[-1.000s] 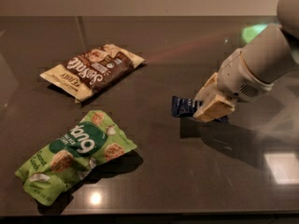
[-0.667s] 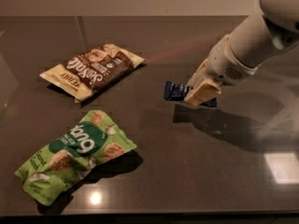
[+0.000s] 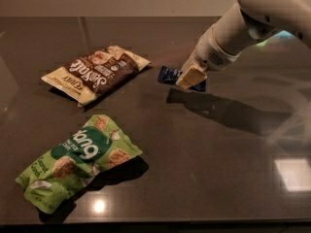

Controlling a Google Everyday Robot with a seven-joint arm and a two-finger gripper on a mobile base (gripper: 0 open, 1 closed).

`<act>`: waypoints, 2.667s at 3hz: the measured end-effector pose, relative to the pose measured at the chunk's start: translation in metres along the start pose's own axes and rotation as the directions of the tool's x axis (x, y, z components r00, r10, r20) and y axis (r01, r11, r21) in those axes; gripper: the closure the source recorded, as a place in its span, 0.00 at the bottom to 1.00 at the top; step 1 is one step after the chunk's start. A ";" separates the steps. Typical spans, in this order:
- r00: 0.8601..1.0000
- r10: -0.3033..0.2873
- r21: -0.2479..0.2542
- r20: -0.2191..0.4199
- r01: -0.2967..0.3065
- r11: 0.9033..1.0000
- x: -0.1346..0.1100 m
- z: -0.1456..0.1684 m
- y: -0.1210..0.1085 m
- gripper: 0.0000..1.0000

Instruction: Move rxbar blueberry near brown chip bag

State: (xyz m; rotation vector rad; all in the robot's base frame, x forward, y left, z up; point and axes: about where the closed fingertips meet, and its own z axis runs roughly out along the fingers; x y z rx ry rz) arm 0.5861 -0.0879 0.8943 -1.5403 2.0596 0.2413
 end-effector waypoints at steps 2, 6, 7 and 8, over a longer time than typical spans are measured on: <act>1.000 0.016 0.012 0.021 -0.016 1.000 -0.034 0.045 -0.025 1.00; 1.000 0.024 -0.037 -0.011 -0.025 0.999 -0.061 0.098 -0.026 0.13; 1.000 0.023 -0.040 -0.012 -0.024 0.999 -0.061 0.099 -0.025 0.00; 1.000 0.023 -0.040 -0.012 -0.024 0.999 -0.061 0.099 -0.025 0.00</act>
Offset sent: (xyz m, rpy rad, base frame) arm 0.0705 0.0706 -0.0270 0.0375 -0.0143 -0.0271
